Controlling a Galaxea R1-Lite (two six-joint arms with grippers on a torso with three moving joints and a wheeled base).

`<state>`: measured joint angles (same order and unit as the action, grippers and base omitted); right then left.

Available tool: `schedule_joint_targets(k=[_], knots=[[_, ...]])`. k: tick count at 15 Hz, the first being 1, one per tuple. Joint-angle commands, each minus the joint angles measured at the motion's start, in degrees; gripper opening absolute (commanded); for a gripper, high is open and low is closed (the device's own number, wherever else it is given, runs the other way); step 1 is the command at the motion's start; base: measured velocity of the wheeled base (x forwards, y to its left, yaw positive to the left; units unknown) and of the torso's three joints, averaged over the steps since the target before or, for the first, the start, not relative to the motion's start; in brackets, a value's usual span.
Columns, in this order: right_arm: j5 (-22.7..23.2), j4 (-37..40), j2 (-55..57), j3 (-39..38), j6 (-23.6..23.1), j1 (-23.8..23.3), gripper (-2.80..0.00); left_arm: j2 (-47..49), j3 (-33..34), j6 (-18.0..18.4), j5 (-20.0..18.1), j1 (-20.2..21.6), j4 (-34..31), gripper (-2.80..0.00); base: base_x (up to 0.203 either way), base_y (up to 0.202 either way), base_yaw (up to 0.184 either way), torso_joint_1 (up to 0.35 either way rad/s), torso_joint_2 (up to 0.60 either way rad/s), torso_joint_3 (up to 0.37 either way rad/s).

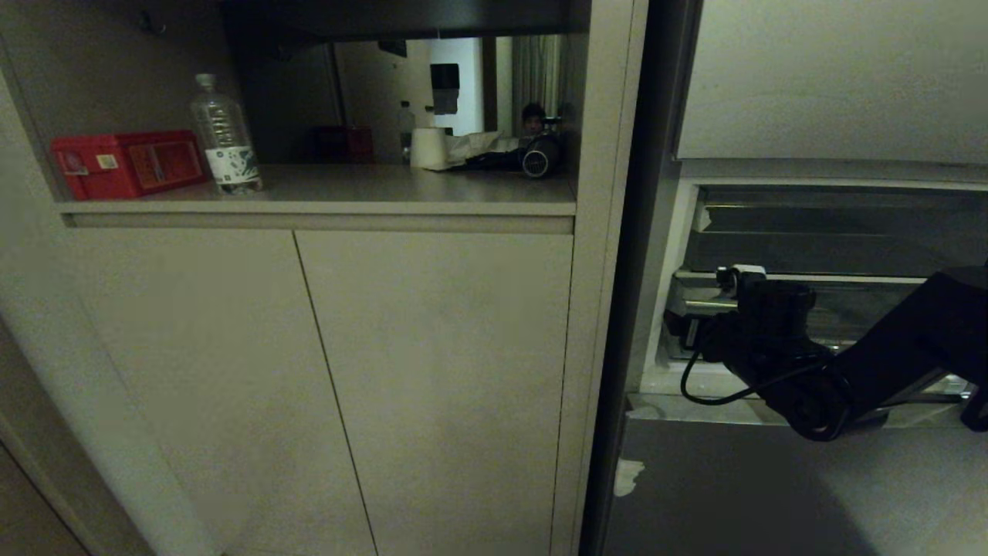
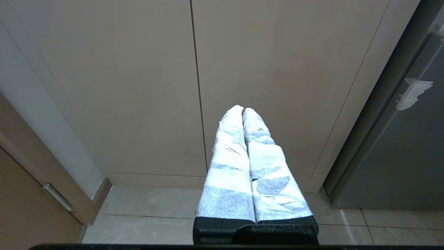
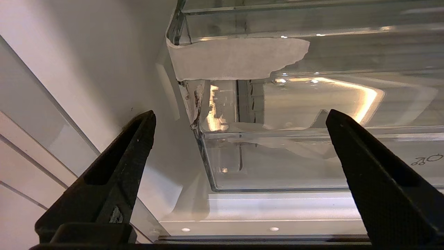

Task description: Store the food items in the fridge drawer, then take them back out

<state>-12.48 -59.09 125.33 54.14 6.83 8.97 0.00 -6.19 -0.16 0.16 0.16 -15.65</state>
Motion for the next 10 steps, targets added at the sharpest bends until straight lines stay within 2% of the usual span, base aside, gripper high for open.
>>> schedule_joint_targets(k=[1,2,7,10], knots=[[0.0,-0.32,0.09,0.09,-0.06,0.25,0.0,0.09,0.04,-0.02,0.02,0.02,-0.08,-2.8,0.0,0.0,0.0,0.0,0.0,0.0],[0.08,-0.32,0.18,0.09,-0.06,0.42,-2.8,0.08,0.04,-0.02,0.02,0.02,-0.08,-2.8,0.0,0.0,0.0,0.0,0.0,0.0],[-0.28,-0.12,0.26,0.93,-0.26,4.31,-2.8,0.09,0.03,-0.02,0.02,0.02,-0.08,-2.8,0.0,0.0,0.0,0.0,0.0,0.0],[-0.44,0.03,0.35,1.58,-0.32,4.83,-2.8,0.09,-0.01,-0.02,0.02,0.02,-0.08,-2.8,0.0,0.0,0.0,0.0,0.0,0.0]])
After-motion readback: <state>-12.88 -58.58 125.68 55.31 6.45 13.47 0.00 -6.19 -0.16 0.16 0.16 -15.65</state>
